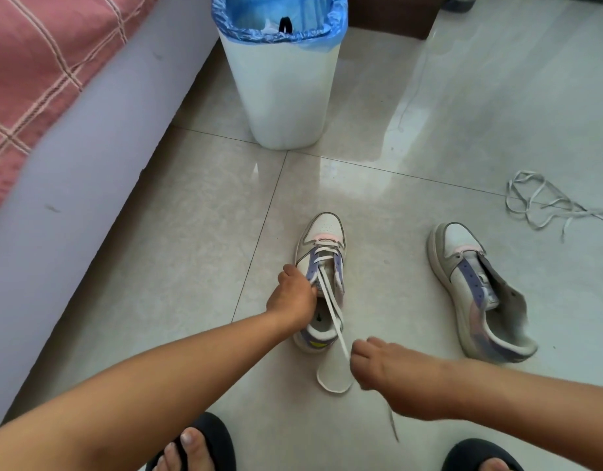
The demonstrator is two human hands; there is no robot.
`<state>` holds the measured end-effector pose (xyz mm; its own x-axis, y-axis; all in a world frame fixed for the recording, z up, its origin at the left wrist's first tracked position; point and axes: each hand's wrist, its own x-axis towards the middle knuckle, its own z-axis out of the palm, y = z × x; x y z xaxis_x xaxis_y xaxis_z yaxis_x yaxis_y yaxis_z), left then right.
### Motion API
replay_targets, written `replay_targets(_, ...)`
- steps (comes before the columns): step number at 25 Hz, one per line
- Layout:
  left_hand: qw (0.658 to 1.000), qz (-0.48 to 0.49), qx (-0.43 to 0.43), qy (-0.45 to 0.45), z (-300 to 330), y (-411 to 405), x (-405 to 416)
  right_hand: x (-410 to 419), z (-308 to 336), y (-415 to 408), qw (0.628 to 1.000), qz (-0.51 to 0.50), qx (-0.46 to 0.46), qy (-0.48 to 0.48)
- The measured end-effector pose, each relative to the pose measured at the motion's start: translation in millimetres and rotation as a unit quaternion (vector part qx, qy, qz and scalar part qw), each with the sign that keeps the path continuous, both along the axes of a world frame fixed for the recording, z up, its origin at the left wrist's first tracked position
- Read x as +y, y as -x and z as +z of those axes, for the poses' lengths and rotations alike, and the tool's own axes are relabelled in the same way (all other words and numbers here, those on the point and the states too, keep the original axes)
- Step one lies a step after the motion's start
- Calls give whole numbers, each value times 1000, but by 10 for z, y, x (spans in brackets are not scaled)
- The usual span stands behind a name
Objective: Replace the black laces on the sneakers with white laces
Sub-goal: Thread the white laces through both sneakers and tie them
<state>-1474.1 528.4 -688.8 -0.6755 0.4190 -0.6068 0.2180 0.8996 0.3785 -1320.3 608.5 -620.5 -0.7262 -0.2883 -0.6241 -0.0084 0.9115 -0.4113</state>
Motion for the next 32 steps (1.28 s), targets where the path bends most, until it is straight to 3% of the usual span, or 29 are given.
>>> replay_targets(4, 1000, 12, -9, -5, -9, 2, -1, -142, 19, 105, 965, -158, 21, 208)
replay_targets(6, 1000, 5, -18, -7, 4, 6, -5, -213, 36, 223, 958, -177, 9, 223)
replay_targets(8, 999, -3, -28, -16, 14, 34, -12, -180, -32, 356, 962, -241, 45, 117)
replay_targets(10, 999, -9, -34, -22, 21, 58, -26, -64, -67, 505, 947, -302, 92, -54)
replay_targets(12, 999, -10, -40, -24, 28, 60, -29, -12, -101, 610, 944, -264, 74, -182)
replay_targets(15, 999, -9, -43, -24, 45, 55, -27, -71, -186, 669, 947, -237, -10, -217)
replay_targets(17, 999, -18, -38, -19, 58, 58, -31, -25, -206, 657, 943, -288, -16, -164)
replay_targets(20, 999, -28, -31, -13, 61, 68, -46, 200, -195, 574, 923, -385, 24, 1)
replay_targets(23, 999, -32, -31, -7, 56, 73, -53, 379, -70, 497, 841, -505, 77, 178)
replay_targets(25, 999, -34, -30, -4, 56, 76, -54, 527, -19, 459, 763, -575, 67, 287)
replay_targets(27, 999, -34, -29, 2, 51, 80, -51, 682, 3, 397, 725, -603, 29, 332)
replay_targets(28, 999, -34, -29, 8, 52, 84, -52, 756, 0, 352, 742, -593, 16, 311)
replay_targets(31, 996, -53, -59, 29, 101, 155, -70, 945, -43, 231, 865, -483, 61, 122)
replay_targets(32, 994, -72, -74, 33, 140, 199, -68, 985, -35, 212, 875, -468, 74, 100)
